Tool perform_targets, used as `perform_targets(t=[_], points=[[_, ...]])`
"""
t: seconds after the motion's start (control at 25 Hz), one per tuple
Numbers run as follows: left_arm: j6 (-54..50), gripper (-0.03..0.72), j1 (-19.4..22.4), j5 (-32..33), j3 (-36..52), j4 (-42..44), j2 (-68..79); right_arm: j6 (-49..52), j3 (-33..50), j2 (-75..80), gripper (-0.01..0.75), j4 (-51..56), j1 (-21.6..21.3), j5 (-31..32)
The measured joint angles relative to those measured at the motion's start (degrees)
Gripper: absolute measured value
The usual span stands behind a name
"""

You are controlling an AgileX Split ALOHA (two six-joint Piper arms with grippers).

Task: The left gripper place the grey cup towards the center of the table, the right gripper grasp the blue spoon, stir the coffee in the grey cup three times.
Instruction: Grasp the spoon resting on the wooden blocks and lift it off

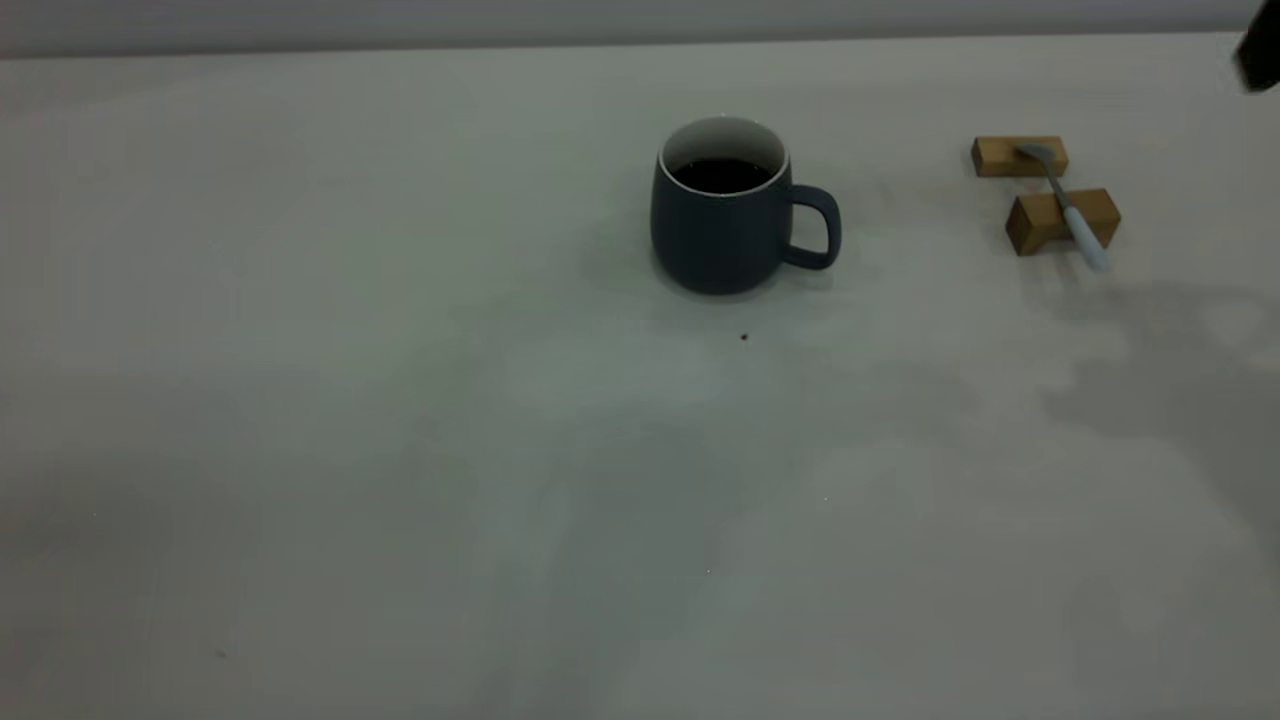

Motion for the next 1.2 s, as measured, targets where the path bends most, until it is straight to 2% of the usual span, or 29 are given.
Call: perform_targets(t=[0.48, 1.2], points=[[0.0, 0.585, 0.0, 0.0, 0.0, 0.0, 0.0, -2.3, -15.4, 22.2, 0.581, 1.5, 0.2, -1.2], [0.0, 0.585, 0.0, 0.0, 0.0, 0.0, 0.0, -3.6, -21.8, 35.2, 0.581, 1.3, 1.3, -9.3]])
